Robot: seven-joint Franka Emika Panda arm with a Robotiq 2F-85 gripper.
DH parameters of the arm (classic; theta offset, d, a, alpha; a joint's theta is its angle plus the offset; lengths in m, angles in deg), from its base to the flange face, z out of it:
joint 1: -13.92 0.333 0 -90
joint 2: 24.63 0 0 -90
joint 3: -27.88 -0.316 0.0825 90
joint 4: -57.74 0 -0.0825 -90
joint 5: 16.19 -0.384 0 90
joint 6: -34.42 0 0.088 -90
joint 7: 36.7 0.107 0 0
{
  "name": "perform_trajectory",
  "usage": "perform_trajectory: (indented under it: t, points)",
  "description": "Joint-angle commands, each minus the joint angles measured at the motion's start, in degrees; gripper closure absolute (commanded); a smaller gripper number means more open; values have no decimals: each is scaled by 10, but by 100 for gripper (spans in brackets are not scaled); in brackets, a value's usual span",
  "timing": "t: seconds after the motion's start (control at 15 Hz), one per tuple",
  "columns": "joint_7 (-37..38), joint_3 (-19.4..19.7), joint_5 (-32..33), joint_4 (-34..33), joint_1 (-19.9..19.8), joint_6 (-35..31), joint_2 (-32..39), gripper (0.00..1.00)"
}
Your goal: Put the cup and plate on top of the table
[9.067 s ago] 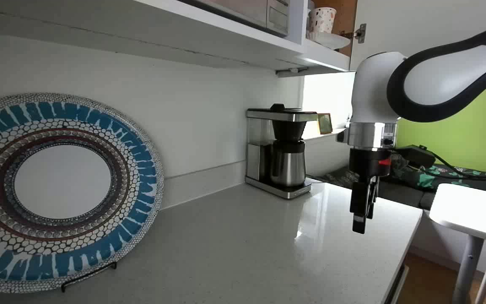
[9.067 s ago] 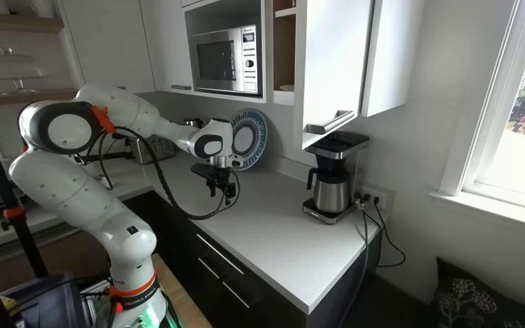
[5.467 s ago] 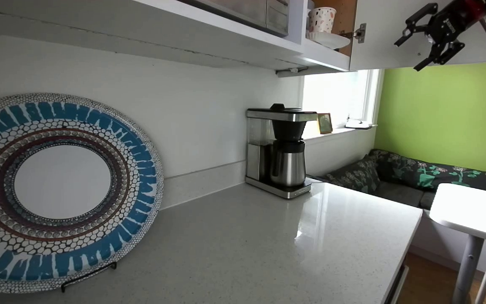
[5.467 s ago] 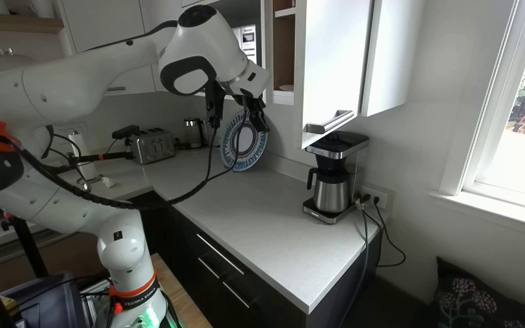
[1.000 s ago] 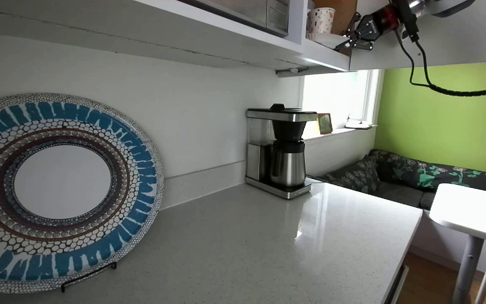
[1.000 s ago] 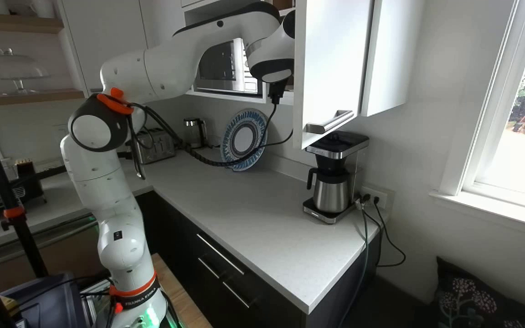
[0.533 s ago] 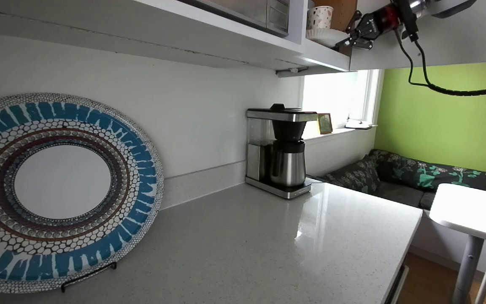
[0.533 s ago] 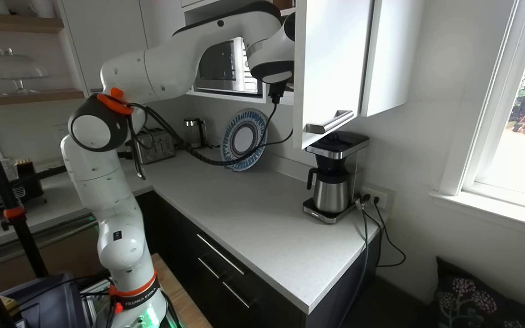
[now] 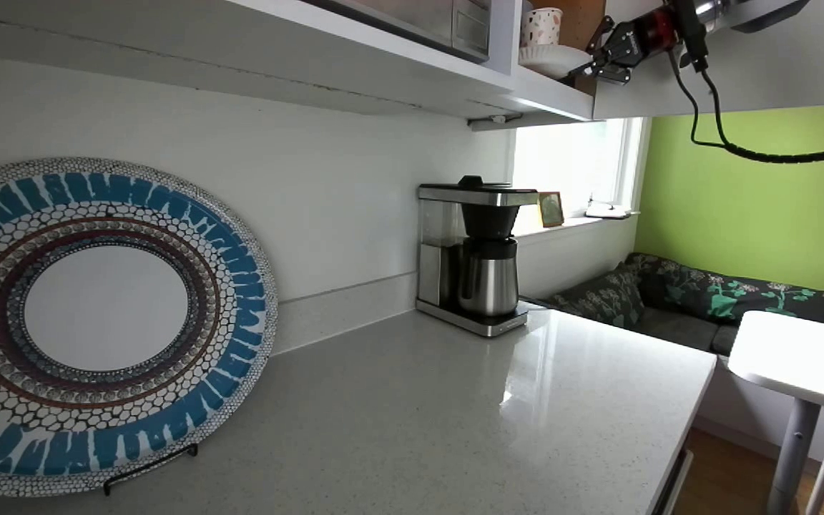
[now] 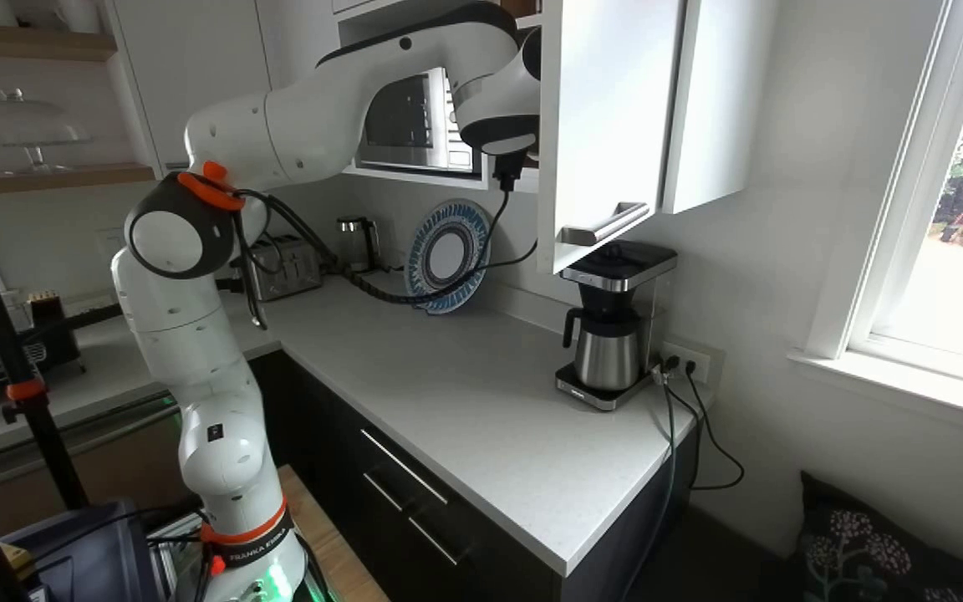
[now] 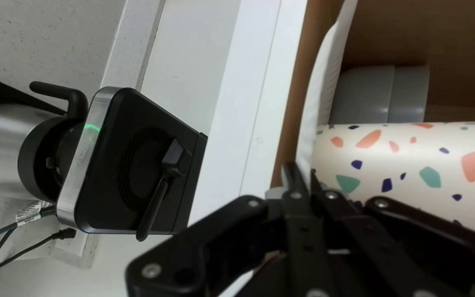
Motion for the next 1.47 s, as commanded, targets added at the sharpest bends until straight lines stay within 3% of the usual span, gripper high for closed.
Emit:
perform_trajectory:
  t: [0.0, 1.4]
  points:
    - [-24, -7, -2, 20, -11, 13, -15, 100]
    - [-99, 0, -6, 124, -16, 13, -109, 100]
